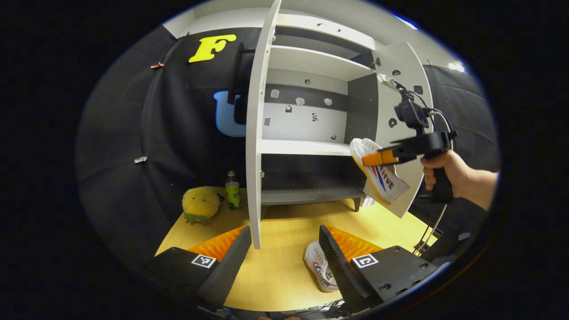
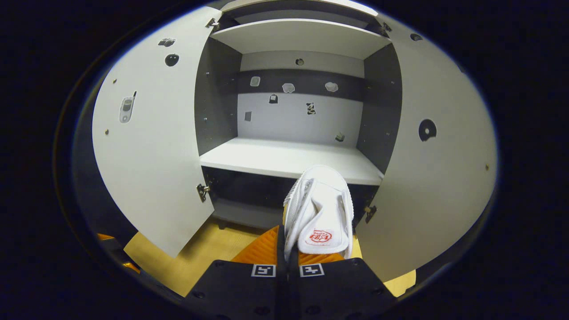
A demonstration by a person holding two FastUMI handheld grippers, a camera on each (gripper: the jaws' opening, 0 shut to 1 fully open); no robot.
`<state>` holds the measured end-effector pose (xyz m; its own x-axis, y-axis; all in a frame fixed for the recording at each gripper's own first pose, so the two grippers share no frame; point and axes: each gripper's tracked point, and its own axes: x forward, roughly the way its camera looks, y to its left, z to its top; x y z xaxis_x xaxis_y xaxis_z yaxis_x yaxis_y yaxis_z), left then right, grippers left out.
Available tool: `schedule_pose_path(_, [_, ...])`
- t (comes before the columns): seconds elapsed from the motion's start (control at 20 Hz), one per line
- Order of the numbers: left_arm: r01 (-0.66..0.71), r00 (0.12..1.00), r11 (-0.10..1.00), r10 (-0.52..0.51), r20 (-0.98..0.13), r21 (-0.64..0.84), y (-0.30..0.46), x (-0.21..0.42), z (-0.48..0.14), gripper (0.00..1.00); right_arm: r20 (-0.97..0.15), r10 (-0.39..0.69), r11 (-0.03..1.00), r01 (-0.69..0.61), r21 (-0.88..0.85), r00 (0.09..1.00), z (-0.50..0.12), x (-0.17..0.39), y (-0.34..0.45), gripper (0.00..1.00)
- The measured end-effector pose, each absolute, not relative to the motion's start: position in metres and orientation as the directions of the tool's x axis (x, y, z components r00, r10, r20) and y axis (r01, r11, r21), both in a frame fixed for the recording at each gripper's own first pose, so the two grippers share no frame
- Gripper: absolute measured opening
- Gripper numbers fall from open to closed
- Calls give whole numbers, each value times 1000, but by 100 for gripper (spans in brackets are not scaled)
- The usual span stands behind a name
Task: Grab one shoe with the right hand and put it into the shoe cabinet, grab the other shoe with the left hand and put it into the shoe cabinet; then close the right door with the right hand and the left door with the left hand.
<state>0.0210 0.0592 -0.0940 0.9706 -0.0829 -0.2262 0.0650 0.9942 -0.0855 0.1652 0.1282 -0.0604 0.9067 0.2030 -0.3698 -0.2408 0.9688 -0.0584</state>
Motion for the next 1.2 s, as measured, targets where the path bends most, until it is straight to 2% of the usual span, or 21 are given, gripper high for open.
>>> schedule_pose_path(0.2, [50,974,996,-65,-219,-70,65,24,-86,95,-327,221,965,-255,-66,919,-24,216,137,5])
schedule_pose_path(0.35, [-4,977,999,-6,-214,-46,73,32,-81,95,-311,238,958,-274,-78,920,-3,259,143,5])
schedule_pose_path(0.55, [-82,979,992,62,-195,-100,74,41,-66,95,-302,251,951,-293,-102,920,14,315,150,5])
schedule_pose_path(0.9, [-204,966,964,170,-194,-170,81,60,-53,95,-369,264,935,-331,-130,891,-1,405,163,5])
schedule_pose_path(1.2, [-257,951,963,236,-201,-85,88,62,-53,95,-462,257,937,-336,-97,849,-30,450,168,5])
